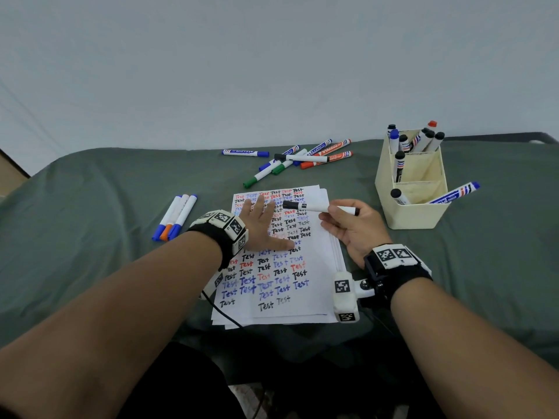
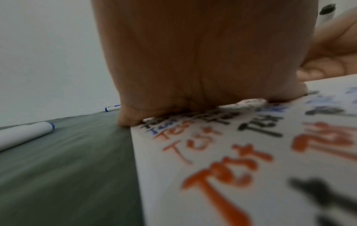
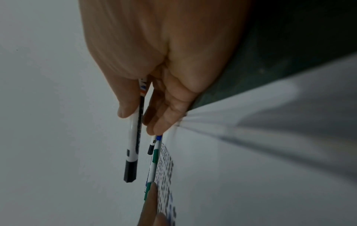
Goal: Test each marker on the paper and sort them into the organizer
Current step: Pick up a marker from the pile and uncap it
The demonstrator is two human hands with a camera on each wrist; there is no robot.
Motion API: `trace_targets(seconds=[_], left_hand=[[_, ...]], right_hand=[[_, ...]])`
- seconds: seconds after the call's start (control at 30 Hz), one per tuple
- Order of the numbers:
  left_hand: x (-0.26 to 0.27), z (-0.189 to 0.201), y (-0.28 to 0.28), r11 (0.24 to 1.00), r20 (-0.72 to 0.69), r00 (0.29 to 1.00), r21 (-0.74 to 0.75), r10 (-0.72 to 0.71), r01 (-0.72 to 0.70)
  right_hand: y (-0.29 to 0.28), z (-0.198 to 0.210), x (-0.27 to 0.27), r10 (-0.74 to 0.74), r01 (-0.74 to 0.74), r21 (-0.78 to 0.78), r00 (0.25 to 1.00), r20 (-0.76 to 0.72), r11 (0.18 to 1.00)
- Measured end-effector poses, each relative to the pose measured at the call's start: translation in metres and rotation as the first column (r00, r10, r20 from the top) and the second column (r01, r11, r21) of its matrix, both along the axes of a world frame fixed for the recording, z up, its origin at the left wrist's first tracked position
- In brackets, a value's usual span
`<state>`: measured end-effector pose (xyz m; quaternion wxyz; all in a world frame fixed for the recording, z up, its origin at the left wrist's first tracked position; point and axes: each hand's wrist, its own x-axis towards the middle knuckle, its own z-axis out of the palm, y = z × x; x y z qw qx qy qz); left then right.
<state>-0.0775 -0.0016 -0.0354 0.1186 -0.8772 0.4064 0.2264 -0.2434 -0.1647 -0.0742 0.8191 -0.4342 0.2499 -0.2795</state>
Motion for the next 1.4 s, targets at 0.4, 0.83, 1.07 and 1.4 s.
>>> trace_targets(seconds=[0.4, 0.83, 1.07, 1.4], left_hand=[[0.002, -0.013, 0.004, 0.998, 0.027, 1.0, -0.068, -0.015, 0.017], [-0.001, -0.004, 0.002, 1.0, -0.001, 1.0, 0.011, -0.015, 0.015], [0.004, -0.004, 0.002, 0.999, -0.023, 1.0, 0.044, -0.009, 0.01], [0.003, -0.002, 0.002, 0.999, -0.025, 1.0, 0.043, -0.005, 0.006]], right_hand=[[-0.005, 0.074, 0.018, -0.127, 0.071, -0.384, 0.984, -0.122, 0.921], [-0.096, 0.193, -0.02, -0.46, -0.062, -0.987, 0.879, -0.124, 0.148], [-0.104, 0.159, -0.036, -0.502, -0.189, -0.958, 0.821, -0.274, 0.214], [-0.101, 0.132, -0.042, -0.56, -0.458, -0.867, 0.673, -0.484, 0.198]])
